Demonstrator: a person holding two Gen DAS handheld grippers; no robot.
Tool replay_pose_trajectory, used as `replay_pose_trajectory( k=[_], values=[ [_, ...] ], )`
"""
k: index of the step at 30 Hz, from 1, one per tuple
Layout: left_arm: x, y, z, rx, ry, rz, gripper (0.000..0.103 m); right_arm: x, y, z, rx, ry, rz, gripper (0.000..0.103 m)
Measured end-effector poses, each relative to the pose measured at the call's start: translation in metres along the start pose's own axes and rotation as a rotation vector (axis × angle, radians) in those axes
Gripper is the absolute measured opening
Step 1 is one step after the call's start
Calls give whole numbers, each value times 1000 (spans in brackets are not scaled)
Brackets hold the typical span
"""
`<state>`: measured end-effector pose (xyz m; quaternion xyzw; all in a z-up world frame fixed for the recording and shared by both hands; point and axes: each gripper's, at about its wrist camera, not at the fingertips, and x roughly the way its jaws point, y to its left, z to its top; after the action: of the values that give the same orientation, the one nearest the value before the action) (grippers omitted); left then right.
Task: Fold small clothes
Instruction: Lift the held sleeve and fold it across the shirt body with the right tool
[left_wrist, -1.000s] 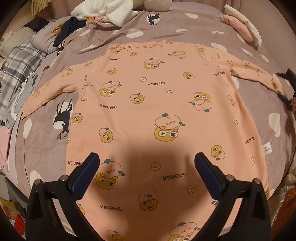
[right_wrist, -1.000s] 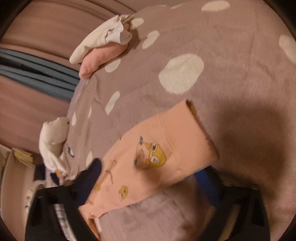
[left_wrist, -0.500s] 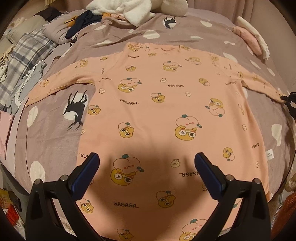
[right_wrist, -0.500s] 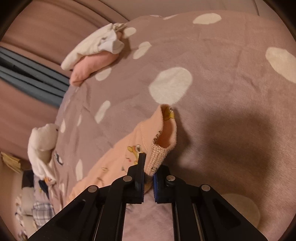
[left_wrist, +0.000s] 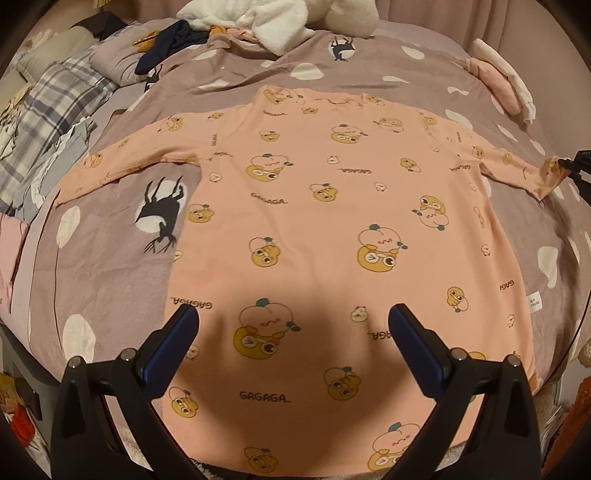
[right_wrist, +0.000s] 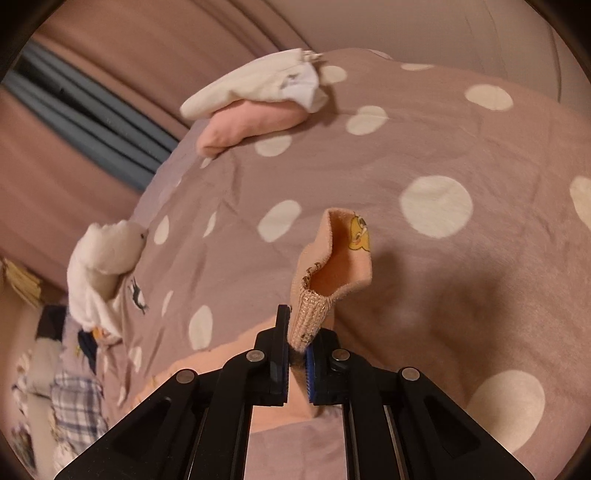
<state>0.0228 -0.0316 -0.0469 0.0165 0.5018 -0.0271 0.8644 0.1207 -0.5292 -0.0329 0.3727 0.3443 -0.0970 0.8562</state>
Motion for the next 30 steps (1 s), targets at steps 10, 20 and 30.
replay_pose_trajectory(
  k=[10,20,30],
  values=[
    [-10,32,-7,-66,-19,6,102,7,61,-17,-119,33,49,8],
    [-12,74,-14,-176,-23,-6,102,26,127,-47,-234,86,69,8],
    [-11,109,-23,-222,-16,6,102,52,190,-87,-320,151,106,8]
  ],
)
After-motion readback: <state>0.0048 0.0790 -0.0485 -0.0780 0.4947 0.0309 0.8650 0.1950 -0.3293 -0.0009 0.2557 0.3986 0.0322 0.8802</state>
